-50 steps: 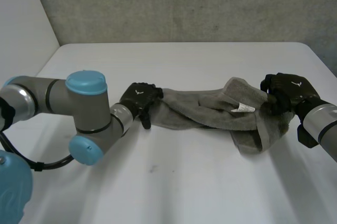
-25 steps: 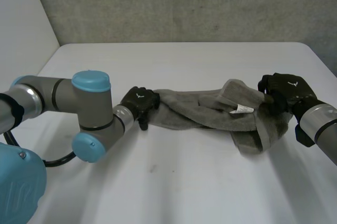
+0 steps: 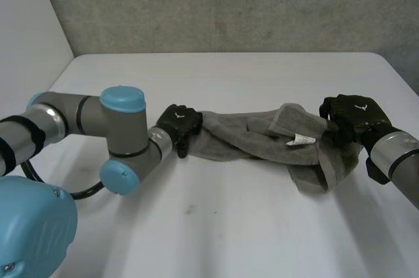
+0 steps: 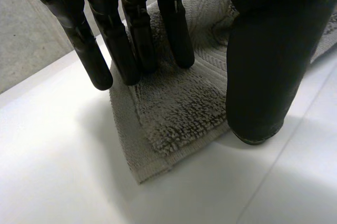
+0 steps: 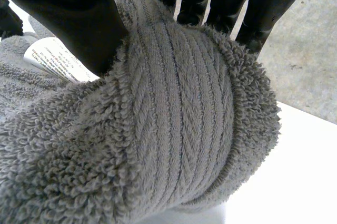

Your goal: Fold the towel.

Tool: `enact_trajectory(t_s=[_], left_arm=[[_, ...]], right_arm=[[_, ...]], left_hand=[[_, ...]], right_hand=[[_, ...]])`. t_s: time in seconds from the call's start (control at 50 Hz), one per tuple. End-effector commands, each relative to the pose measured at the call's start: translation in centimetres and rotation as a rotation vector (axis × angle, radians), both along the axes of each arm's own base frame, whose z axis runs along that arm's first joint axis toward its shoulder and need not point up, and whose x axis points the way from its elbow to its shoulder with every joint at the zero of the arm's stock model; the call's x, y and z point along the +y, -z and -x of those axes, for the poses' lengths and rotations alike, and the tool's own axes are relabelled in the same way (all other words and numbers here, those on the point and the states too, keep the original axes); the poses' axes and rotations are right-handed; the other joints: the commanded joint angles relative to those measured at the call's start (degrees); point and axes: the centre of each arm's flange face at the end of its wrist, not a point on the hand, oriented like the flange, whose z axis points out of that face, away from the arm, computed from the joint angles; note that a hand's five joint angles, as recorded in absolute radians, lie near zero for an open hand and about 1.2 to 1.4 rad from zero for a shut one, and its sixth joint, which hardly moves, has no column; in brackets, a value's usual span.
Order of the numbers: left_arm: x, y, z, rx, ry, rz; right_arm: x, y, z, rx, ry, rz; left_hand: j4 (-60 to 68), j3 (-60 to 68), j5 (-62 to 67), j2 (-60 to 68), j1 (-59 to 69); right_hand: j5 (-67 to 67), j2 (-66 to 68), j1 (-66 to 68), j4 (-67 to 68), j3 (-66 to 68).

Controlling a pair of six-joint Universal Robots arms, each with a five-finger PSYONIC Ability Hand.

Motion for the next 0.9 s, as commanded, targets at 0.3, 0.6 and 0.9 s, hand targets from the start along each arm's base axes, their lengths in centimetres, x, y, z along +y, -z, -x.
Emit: enact_trajectory(t_s=[0.3,0.6,0.9], left_arm=[[-0.4,0.6,1.4,0.009,0.021,0.007],[-0.2,-2.4,1.9,0.045,0.017,0.053],[3.6,-13.3,-4.8,0.160,-0.086,0.075]], right_arm=[[-0.2,0.2,0.0,0.008,-0.004,-0.002],[-0.3,-0.2,-0.1,0.027,-0.011,0.023],[1.0,-6.2,0.0,0.015,-0.009,0.044]], left_hand=[[18.09,18.12,20.32,18.01,18.03],[37.59,37.62,39.83,37.51,37.53],[37.59,37.62,39.83,37.51,37.53]], right_hand=[[6.19,6.10,5.93,3.70,5.53],[6.19,6.10,5.93,3.70,5.53],[6.19,6.10,5.93,3.70,5.53]])
